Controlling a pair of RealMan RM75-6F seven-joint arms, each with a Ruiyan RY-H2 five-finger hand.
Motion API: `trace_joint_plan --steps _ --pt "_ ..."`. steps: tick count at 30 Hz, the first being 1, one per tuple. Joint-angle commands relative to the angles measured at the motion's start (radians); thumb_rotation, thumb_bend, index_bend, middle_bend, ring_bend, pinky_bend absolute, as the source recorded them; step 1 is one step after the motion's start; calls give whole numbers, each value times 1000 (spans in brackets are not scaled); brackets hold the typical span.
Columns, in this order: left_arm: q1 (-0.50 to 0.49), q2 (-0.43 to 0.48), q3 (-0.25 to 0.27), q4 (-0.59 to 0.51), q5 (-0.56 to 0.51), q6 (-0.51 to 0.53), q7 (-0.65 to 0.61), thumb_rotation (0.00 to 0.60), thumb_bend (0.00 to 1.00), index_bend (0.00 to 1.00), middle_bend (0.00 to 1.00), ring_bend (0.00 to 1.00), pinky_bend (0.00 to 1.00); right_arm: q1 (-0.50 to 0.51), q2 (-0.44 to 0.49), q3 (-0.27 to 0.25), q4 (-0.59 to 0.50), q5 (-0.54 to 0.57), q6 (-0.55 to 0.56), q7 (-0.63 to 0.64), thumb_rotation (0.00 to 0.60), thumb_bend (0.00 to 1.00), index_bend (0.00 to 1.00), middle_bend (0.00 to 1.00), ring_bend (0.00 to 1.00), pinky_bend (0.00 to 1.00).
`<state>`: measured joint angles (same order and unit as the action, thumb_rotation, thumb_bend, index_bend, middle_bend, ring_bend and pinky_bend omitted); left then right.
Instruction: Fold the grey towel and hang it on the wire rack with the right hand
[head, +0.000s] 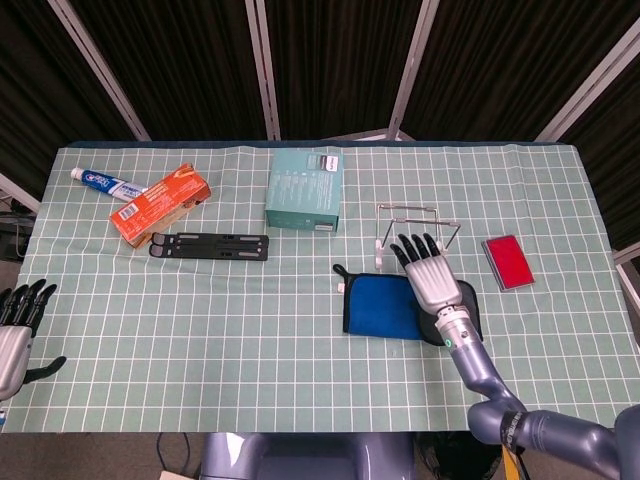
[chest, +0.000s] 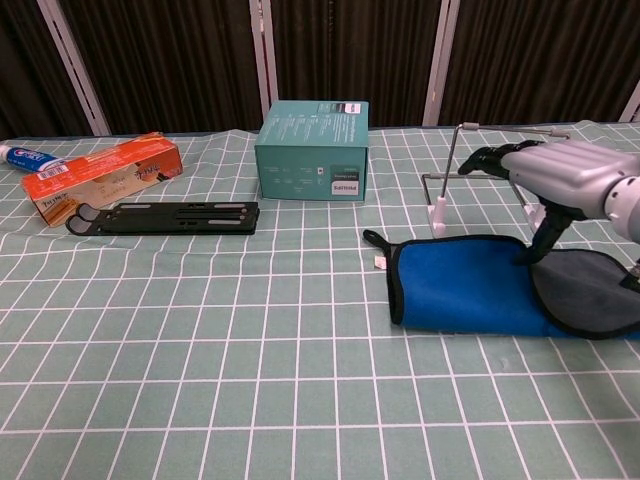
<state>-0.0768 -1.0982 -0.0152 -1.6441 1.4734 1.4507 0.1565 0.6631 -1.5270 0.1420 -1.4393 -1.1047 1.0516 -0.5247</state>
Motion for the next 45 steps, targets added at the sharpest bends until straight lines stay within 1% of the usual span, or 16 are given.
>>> trace_joint_plan --steps 1,3,5,8,12,17,21,24,27,29,32,35,37,40,45 --pt "3 4 2 -4 8 7 -5 600 0 0 0 0 0 -54 106 -73 -132 -106 46 41 600 0 154 2 0 0" --pt "4 5 4 -6 11 10 -7 600 0 0 0 0 0 -67 131 -96 -158 -135 53 47 600 0 198 2 0 0" --pt "6 8 6 -7 16 14 -14 600 0 0 0 0 0 -88 161 -137 -179 -185 64 53 600 0 248 1 0 0" --pt "10 13 9 -10 26 22 -20 600 0 0 0 0 0 -120 185 -195 -170 -273 95 60 600 0 296 1 0 0" --pt "14 17 12 -15 38 33 -25 600 0 0 0 0 0 -153 184 -243 -113 -354 132 66 600 0 321 1 0 0" --pt "16 19 16 -23 49 39 -21 600 0 0 0 0 0 -196 143 -287 26 -431 162 82 600 0 339 1 0 0" --pt "15 17 14 -22 45 35 -17 600 0 0 0 0 0 -207 112 -292 96 -474 174 100 600 0 350 1 0 0" --pt "14 16 13 -20 41 31 -17 600 0 0 0 0 0 -209 79 -295 179 -530 199 85 600 0 363 7 0 0" --pt "14 15 12 -18 39 31 -16 600 0 0 0 0 0 -211 53 -291 230 -551 207 102 600 2 382 20 0 0" --pt "14 14 12 -17 38 31 -17 600 0 0 0 0 0 -212 39 -287 258 -560 211 116 600 29 397 29 0 0" --pt "14 14 11 -17 36 30 -17 600 0 0 0 0 0 -212 22 -279 293 -572 216 142 600 127 421 45 0 0" --pt "14 14 11 -16 35 29 -16 600 0 0 0 0 0 -213 13 -274 307 -572 214 170 600 248 466 59 0 0" --pt "14 13 11 -15 35 28 -16 600 0 0 0 0 0 -214 7 -269 316 -573 214 189 600 310 495 68 0 0" --pt "13 12 11 -14 34 27 -14 600 0 0 0 0 0 -215 2 -261 325 -572 215 212 600 365 524 77 0 0" --pt "13 11 10 -14 33 26 -12 600 0 0 0 0 0 -220 2 -241 319 -551 211 267 600 414 580 98 0 0"
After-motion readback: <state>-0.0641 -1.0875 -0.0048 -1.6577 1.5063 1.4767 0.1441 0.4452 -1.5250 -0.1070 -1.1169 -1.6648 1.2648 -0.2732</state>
